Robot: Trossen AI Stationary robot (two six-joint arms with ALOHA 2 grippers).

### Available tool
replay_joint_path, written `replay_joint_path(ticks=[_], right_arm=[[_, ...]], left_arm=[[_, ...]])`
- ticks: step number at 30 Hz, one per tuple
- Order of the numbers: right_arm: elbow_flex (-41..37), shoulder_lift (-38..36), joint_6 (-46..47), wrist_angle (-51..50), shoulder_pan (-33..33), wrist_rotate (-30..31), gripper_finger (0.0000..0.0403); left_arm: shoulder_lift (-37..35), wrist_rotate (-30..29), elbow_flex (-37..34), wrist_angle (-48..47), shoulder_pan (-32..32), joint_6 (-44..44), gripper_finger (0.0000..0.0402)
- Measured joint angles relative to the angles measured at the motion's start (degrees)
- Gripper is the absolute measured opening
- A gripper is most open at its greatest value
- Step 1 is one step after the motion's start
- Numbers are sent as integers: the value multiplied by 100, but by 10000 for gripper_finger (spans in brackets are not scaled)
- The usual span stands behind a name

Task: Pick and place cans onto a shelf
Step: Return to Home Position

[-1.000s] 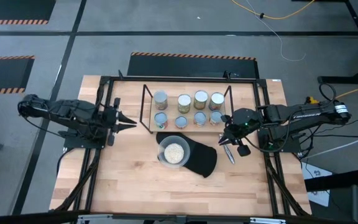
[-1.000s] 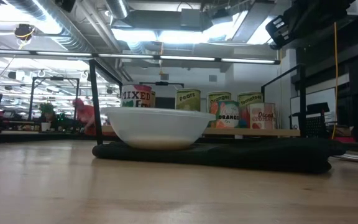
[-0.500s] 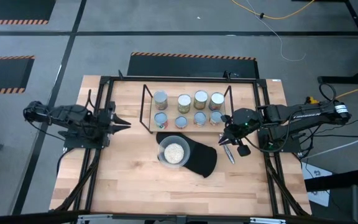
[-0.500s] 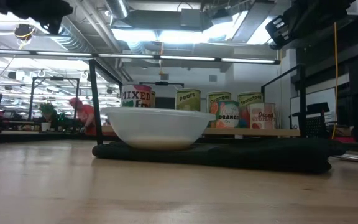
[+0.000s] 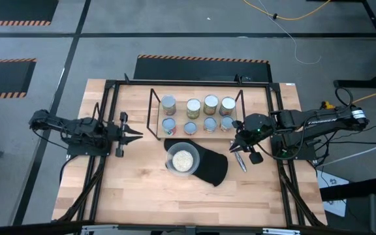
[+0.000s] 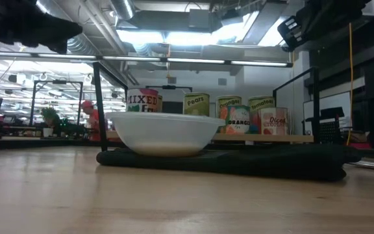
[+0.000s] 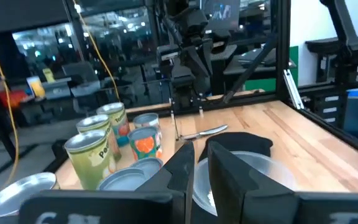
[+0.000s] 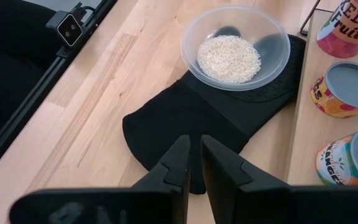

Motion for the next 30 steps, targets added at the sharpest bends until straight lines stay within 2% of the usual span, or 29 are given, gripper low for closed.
replay_joint_path(ticks=[8, 16, 26, 30], right_arm=[[0, 0, -2, 42, 0, 0, 45], [0, 0, -2, 50, 0, 2, 45], [0, 0, -2, 52, 0, 2, 45], [0, 2, 0, 52, 0, 2, 45]], left_arm=[[3, 65, -766, 1240, 371, 264, 40], [12, 804, -766, 1177, 1106, 58, 40], [15, 746, -766, 1088, 1813, -198, 40], [15, 514, -766, 786, 1986, -334, 40]])
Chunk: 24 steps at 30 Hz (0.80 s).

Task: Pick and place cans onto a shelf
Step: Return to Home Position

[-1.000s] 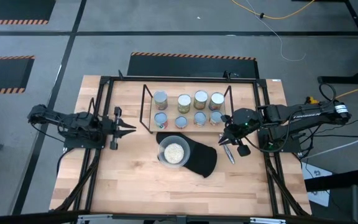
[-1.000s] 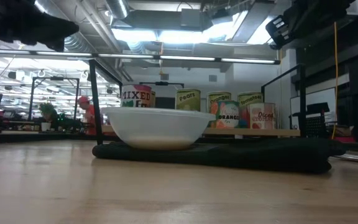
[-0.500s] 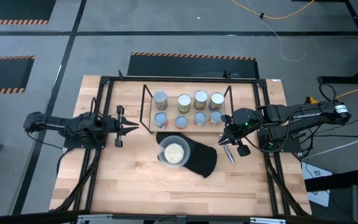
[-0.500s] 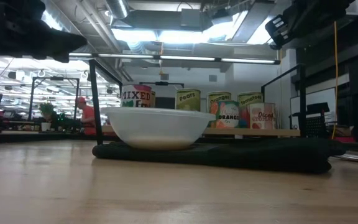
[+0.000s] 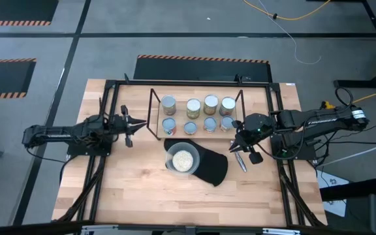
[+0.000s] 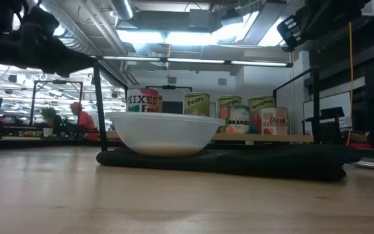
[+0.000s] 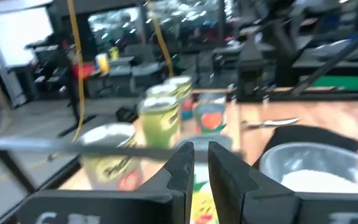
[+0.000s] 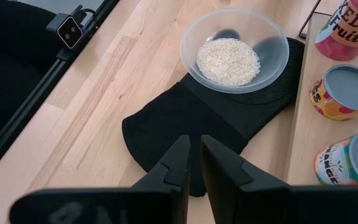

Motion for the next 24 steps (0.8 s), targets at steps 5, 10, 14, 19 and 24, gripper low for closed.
replay_joint_path(ticks=[5, 10, 14, 19, 24], right_arm=[[0, -2, -2, -1, 0, -1, 45], [0, -2, -2, 0, 0, -1, 45], [0, -1, -2, 0, 0, 0, 45], [0, -2, -2, 0, 0, 0, 45], [0, -2, -2, 0, 0, 0, 45]], left_arm=[[5, -93, 0, -363, 136, -208, 40], [9, -59, 0, -325, 139, -305, 40], [11, 58, 0, -193, 139, -344, 40], [9, 387, 0, -32, 137, -491, 40], [9, 413, 0, -42, 137, -493, 40]])
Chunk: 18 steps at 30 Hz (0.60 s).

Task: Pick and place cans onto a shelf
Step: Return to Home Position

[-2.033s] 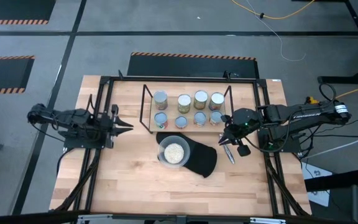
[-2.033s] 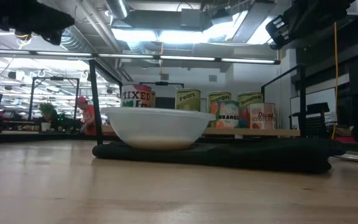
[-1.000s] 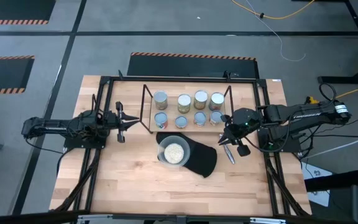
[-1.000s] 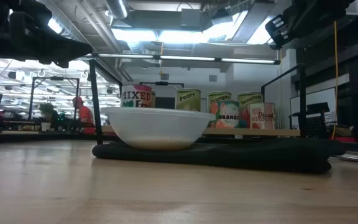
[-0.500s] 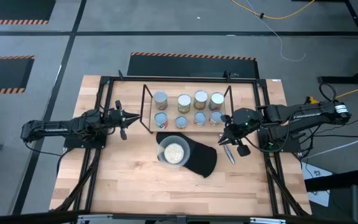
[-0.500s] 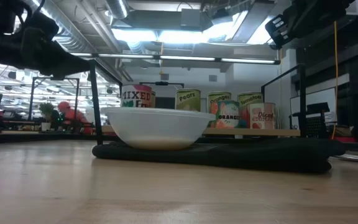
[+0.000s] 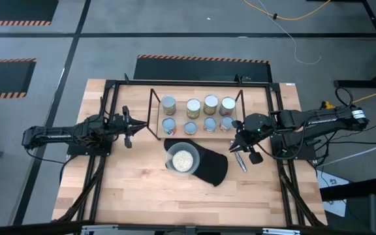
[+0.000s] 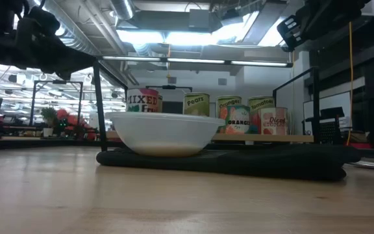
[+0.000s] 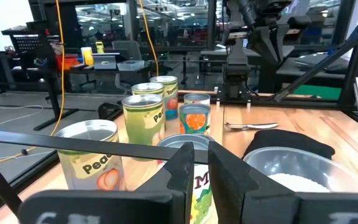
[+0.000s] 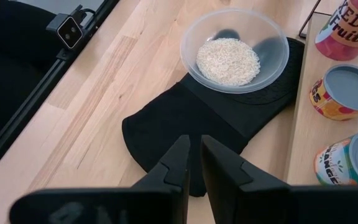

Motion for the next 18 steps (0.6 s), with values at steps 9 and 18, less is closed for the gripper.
replay_joint_path(ticks=[9, 18], right_arm=[[-2, -61, 355, 617, 0, -63, 45], [-2, -918, 1076, 740, 4, -208, 45]], left_arm=[[0, 427, 0, -13, 0, 48, 40], [0, 731, 0, -83, -1, 50, 40]])
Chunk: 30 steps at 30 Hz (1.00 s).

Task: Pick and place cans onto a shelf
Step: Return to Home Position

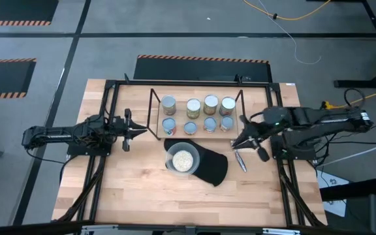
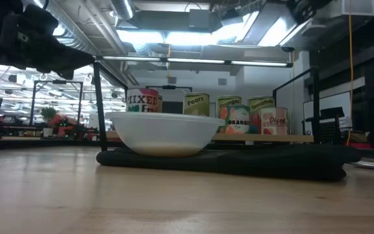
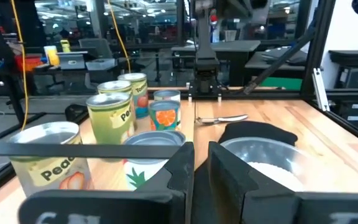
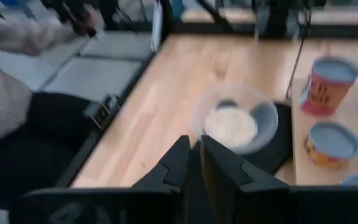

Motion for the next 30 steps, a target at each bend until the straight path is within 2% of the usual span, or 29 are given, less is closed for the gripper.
replay_joint_path(ticks=[5, 9, 13, 23, 30], right_arm=[[0, -783, -223, -83, 7, -136, 45], [-122, -1255, -316, -166, 37, 94, 45], [-621, -1635, -324, 63, 37, 207, 45], [-2337, -2464, -344, 1734, 37, 223, 45], [-2740, -3144, -335, 1942, 37, 432, 45]], left_arm=[[2, -6, 0, -238, -3, -4, 40], [2, -17, 0, -393, -3, -46, 40], [2, -19, 0, -395, -3, -44, 40], [2, -23, 0, -395, 1, -43, 40], [2, -25, 0, -409, 1, -44, 40]])
